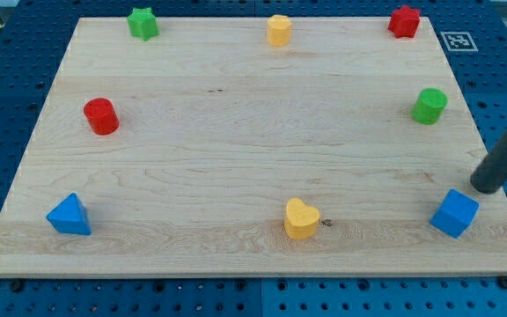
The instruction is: Place blue cube right left diagonally towards yellow heart
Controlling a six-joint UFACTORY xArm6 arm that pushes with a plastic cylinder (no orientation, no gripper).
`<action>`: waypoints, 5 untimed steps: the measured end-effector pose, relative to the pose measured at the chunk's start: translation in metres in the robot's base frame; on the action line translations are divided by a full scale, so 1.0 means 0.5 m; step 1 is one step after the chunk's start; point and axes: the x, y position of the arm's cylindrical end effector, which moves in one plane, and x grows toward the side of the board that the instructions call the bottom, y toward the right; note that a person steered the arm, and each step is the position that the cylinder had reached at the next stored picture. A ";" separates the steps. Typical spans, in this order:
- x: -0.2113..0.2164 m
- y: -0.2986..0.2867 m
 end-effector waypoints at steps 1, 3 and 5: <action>0.005 0.000; 0.026 0.002; 0.064 0.002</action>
